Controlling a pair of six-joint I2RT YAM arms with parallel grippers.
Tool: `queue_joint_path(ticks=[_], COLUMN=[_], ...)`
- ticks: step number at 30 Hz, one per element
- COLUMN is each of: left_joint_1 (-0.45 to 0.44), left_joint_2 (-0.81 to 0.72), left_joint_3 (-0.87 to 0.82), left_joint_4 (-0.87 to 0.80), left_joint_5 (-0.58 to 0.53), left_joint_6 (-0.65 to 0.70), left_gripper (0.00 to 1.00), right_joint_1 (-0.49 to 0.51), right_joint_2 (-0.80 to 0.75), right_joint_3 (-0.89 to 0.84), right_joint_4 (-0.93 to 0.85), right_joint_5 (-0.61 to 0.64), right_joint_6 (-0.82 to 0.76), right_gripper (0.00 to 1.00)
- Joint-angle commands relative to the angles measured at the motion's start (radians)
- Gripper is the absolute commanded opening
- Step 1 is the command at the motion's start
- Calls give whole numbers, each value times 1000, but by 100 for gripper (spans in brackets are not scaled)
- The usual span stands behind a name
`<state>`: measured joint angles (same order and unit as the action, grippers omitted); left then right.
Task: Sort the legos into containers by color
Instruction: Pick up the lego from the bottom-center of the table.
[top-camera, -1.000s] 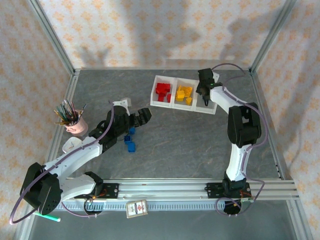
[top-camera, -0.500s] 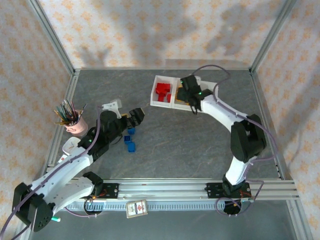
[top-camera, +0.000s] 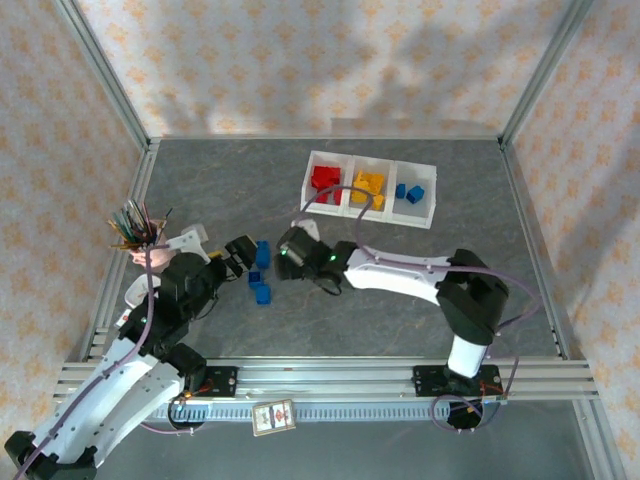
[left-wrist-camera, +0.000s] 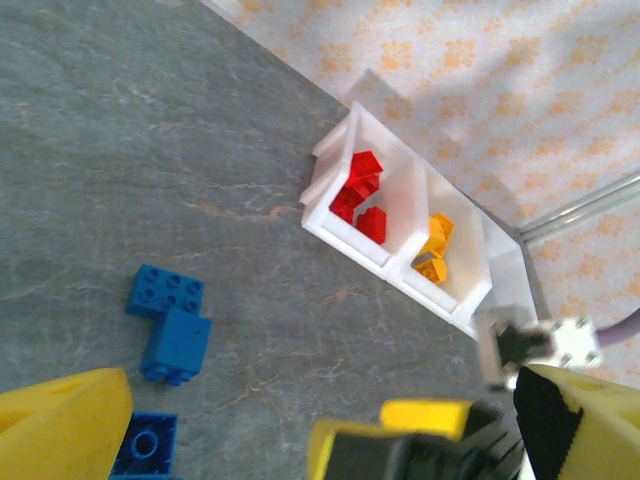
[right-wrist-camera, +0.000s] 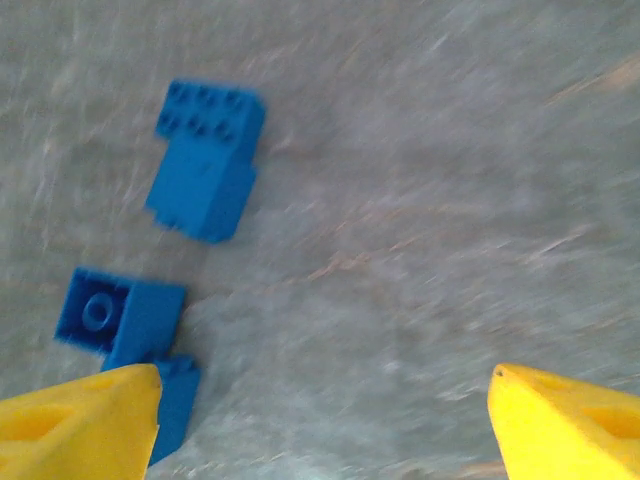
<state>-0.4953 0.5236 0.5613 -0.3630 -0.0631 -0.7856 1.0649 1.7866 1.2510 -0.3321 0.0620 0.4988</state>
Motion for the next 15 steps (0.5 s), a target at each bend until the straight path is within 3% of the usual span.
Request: queue_joint_path(ticks=[1, 15], left_joint_1=[6, 8], left_joint_2=[-38, -84], left_joint_3=[-14, -13], left_joint_4=[-96, -158], left_joint_5=[-55, -118], left_joint_6=[-35, -64], left_gripper=[99, 99], right_joint_1=[48, 134], right_joint_2=[75, 277], right_joint_3=[45, 180], right_joint_4=[22, 50], right_joint_5=[-6, -56], right_joint_6=[63, 76], right_gripper=[85, 88])
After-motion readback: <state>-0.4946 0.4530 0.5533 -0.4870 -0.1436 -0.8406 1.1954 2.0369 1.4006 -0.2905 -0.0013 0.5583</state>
